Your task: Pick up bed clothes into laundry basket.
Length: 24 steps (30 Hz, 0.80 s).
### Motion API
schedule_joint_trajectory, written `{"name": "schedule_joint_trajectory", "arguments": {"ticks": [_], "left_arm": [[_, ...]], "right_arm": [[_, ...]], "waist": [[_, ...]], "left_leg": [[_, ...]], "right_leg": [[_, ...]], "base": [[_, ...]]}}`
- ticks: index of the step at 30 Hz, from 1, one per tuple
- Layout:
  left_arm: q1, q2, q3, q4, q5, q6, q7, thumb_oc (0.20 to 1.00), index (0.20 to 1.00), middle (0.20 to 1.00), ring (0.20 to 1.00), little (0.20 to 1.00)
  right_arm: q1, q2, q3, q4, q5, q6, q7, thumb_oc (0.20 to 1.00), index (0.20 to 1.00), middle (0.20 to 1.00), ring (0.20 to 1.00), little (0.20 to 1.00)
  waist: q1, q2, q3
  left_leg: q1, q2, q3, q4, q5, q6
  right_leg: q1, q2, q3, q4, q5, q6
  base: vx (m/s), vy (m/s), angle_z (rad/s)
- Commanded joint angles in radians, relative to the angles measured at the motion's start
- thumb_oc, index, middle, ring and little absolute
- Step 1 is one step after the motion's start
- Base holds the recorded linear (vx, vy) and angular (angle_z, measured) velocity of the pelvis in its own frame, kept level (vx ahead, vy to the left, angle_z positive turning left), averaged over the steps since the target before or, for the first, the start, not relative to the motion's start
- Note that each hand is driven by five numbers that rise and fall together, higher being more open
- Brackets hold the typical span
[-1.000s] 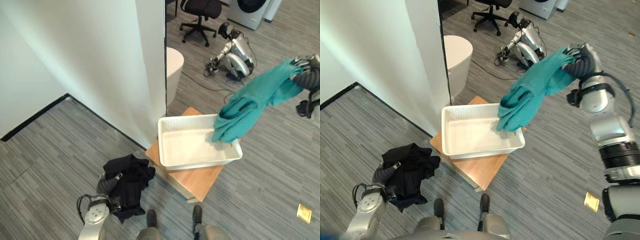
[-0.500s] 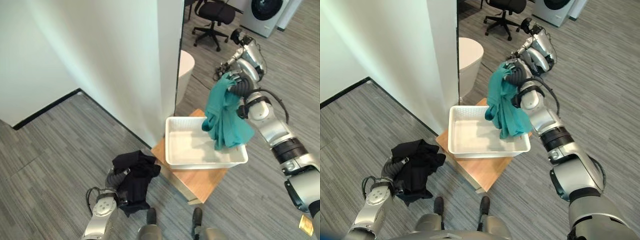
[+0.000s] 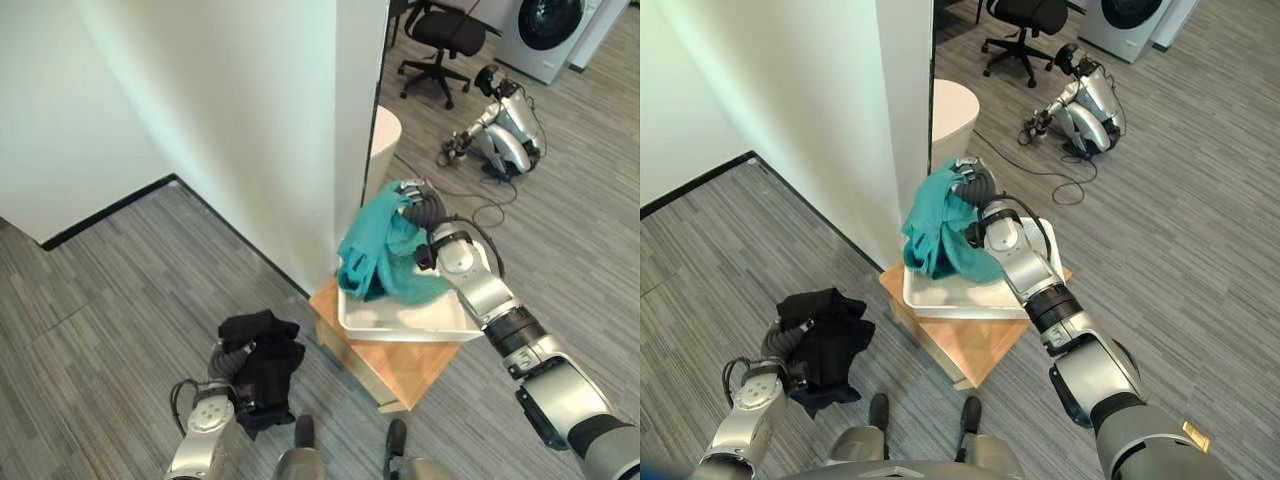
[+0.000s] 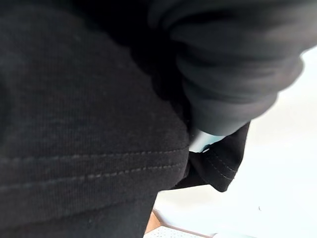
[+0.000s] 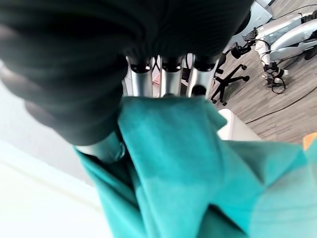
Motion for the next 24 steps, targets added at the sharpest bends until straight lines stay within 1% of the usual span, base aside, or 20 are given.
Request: {"name": "schedule_joint_trajectory", "arguments": {"ticks": [1,2,6,9,10,11,15,18,21,22,23,24], "left_arm": [[-0.041,0.025,-0.013,-0.013,0.014,-0.036,0.013,0.200,0.200,0.200,0.200,0.200],[-0.040,0.025,-0.014,-0.014,0.014,-0.035,0.013,0.200,0.200,0.200,0.200,0.200],[-0.030,0.029,-0.003,-0.028,0.035,-0.033,0.011,0.200,0.200,0.200,0.200,0.200],[-0.040,0.038,-0.004,-0.022,0.031,-0.042,0.014,0.200,0.200,0.200,0.200,0.200],[-0.046,0.040,-0.007,-0.019,0.027,-0.046,0.017,0.200,0.200,0.200,0.200,0.200],[-0.051,0.039,-0.009,-0.017,0.025,-0.049,0.018,0.200,0.200,0.200,0.200,0.200],[-0.072,0.046,-0.020,-0.014,0.016,-0.069,0.008,0.200,0.200,0.200,0.200,0.200],[-0.077,0.050,-0.022,-0.021,0.004,-0.082,0.006,0.200,0.200,0.200,0.200,0.200],[-0.083,0.054,-0.020,-0.019,-0.005,-0.093,0.009,0.200,0.200,0.200,0.200,0.200],[-0.085,0.062,-0.013,-0.025,-0.002,-0.101,0.014,0.200,0.200,0.200,0.200,0.200],[-0.086,0.064,-0.007,-0.030,-0.002,-0.104,0.014,0.200,0.200,0.200,0.200,0.200],[-0.088,0.070,-0.001,-0.039,-0.005,-0.108,0.011,0.200,0.200,0.200,0.200,0.200]], "right_arm": [[0.027,-0.056,-0.052,-0.043,-0.059,-0.024,-0.030,0.200,0.200,0.200,0.200,0.200],[0.029,-0.056,-0.052,-0.045,-0.060,-0.023,-0.030,0.200,0.200,0.200,0.200,0.200],[0.137,-0.107,-0.094,0.008,-0.113,-0.007,-0.041,0.200,0.200,0.200,0.200,0.200],[0.147,-0.122,-0.129,0.103,-0.109,0.005,-0.062,0.200,0.200,0.200,0.200,0.200],[0.137,-0.118,-0.143,0.162,-0.084,0.006,-0.075,0.523,0.523,0.523,0.523,0.523],[0.128,-0.112,-0.152,0.203,-0.067,0.007,-0.078,1.000,1.000,1.000,1.000,1.000],[0.032,-0.126,-0.113,0.365,-0.064,0.000,-0.054,1.000,1.000,1.000,1.000,1.000],[-0.029,-0.147,-0.071,0.395,-0.077,-0.005,-0.032,1.000,1.000,1.000,1.000,1.000],[-0.091,-0.188,-0.015,0.377,-0.124,-0.012,-0.016,1.000,1.000,1.000,1.000,1.000],[-0.137,-0.224,0.026,0.340,-0.170,-0.016,-0.007,1.000,1.000,1.000,1.000,1.000],[-0.147,-0.242,0.040,0.315,-0.190,-0.017,-0.001,1.000,1.000,1.000,1.000,1.000],[-0.164,-0.278,0.056,0.276,-0.213,-0.017,0.010,1.000,1.000,1.000,1.000,1.000]], "waist": [[0.000,-0.023,-0.024],[0.000,-0.023,-0.025],[-0.013,-0.015,-0.013],[-0.017,0.003,0.014],[-0.017,0.011,0.025],[-0.017,0.022,0.034],[-0.006,0.057,0.044],[-0.006,0.068,0.038],[-0.007,0.067,0.026],[-0.009,0.056,0.016],[-0.012,0.051,0.012],[-0.015,0.042,0.006]], "left_leg": [[0.071,0.038,0.055,0.010,-0.081,-0.026],[0.072,0.038,0.055,0.010,-0.081,-0.026],[0.069,0.036,0.055,0.010,-0.080,-0.025],[0.045,0.033,0.053,0.010,-0.070,-0.026],[0.034,0.031,0.053,0.010,-0.066,-0.026],[0.024,0.030,0.053,0.010,-0.062,-0.026],[0.002,0.032,0.056,0.010,-0.048,-0.033],[0.000,0.035,0.057,0.010,-0.041,-0.037],[0.005,0.039,0.058,0.010,-0.039,-0.041],[0.011,0.042,0.058,0.010,-0.041,-0.043],[0.016,0.043,0.060,0.010,-0.042,-0.044],[0.020,0.044,0.061,0.010,-0.043,-0.044]], "right_leg": [[0.073,-0.053,0.005,0.016,-0.150,0.005],[0.073,-0.053,0.005,0.016,-0.150,0.005],[0.065,-0.057,0.006,0.018,-0.146,0.010],[0.035,-0.062,0.011,0.020,-0.137,0.014],[0.024,-0.063,0.012,0.020,-0.133,0.015],[0.014,-0.066,0.015,0.019,-0.131,0.015],[-0.003,-0.066,0.019,0.015,-0.128,0.016],[-0.005,-0.063,0.021,0.015,-0.133,0.016],[0.005,-0.059,0.018,0.015,-0.139,0.014],[0.015,-0.058,0.017,0.015,-0.142,0.014],[0.020,-0.057,0.015,0.015,-0.143,0.013],[0.025,-0.055,0.015,0.015,-0.144,0.013]], "base": [[0.00,0.000,0.00],[0.00,0.000,0.00],[-0.01,-0.003,0.00],[-0.10,0.001,-0.03],[-0.12,0.009,-0.02],[-0.13,0.025,-0.04],[-0.07,0.005,-0.04],[0.00,0.000,0.00],[0.01,-0.025,0.01],[0.02,-0.045,0.04],[0.03,-0.054,0.04],[0.02,-0.028,0.03]]}}
